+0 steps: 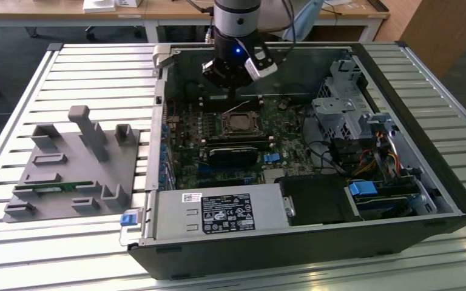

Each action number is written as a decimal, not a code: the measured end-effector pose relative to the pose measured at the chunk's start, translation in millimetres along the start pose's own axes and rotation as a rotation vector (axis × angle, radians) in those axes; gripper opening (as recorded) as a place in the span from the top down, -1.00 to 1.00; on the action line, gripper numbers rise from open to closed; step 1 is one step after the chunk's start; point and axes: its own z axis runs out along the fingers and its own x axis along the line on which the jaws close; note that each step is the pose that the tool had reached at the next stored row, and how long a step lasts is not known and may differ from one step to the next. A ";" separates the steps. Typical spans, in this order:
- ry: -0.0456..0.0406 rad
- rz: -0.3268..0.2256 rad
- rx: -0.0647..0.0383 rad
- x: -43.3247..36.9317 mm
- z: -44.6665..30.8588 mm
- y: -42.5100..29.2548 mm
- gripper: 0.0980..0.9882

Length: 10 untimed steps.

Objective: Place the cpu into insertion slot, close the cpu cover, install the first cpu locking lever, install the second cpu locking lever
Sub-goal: 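Install the first cpu locking lever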

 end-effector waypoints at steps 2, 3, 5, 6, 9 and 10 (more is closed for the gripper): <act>0.0000 0.000 0.000 -2.4 0.9 -0.1 0.98; -0.0002 0.000 0.000 -2.8 1.4 -0.1 0.98; -0.0001 0.000 0.000 -2.9 2.1 -0.2 0.98; -0.0001 0.000 0.000 -3.0 2.4 -0.2 0.98; 0.0000 0.000 0.000 -3.3 3.3 -0.3 0.98; 0.0000 0.000 0.000 -3.3 3.6 -0.3 0.98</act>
